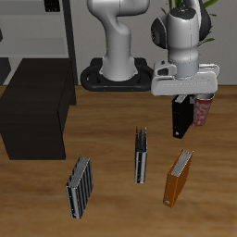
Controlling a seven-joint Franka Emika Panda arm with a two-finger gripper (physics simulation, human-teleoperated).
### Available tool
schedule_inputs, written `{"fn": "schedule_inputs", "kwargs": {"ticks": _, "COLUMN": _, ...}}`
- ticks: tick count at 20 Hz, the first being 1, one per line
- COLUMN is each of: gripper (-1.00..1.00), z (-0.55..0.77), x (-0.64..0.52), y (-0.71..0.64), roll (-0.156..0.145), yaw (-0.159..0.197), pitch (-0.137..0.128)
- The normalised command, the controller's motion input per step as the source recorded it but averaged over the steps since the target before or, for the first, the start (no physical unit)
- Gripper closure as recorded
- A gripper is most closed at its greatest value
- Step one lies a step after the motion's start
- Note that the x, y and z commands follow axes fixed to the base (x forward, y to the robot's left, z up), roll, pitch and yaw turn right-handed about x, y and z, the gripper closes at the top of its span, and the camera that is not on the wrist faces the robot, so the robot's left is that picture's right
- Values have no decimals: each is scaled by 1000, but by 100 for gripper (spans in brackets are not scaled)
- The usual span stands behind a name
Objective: Place the black book upright on top of the shelf
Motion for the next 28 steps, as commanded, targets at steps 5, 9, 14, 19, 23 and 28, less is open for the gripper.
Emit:
{"fn": "schedule_inputs", "kwargs": {"ticks": 5, "gripper": 100, "z": 423, "x": -147, "y": -325, "roll": 8, "yaw": 27, "pitch": -10}}
{"fn": "schedule_inputs", "kwargs": {"ticks": 9, "gripper": 100, "z": 350, "x": -233, "y": -406, "roll": 2, "yaw": 79, "pitch": -10}}
{"fn": "schedule_inputs", "kwargs": {"ticks": 14, "gripper": 100, "z": 238, "x": -178, "y": -459, "roll": 9, "yaw": 39, "pitch": 22}}
{"fn": "schedule_inputs", "kwargs": {"ticks": 19, "gripper": 100, "z": 325, "x": -218, "y": -478, "roll": 41, "yaw": -5, "pitch": 31}}
{"fn": "schedule_inputs", "kwargs": {"ticks": 23, "gripper": 100, "z": 313, "x": -155, "y": -583, "roll": 106, "yaw": -9, "pitch": 44}}
{"fn": "schedule_inputs", "kwargs": {"ticks": 28, "gripper": 100, "z": 212, "x": 8, "y": -667, "roll": 46, "yaw": -73, "pitch": 72}}
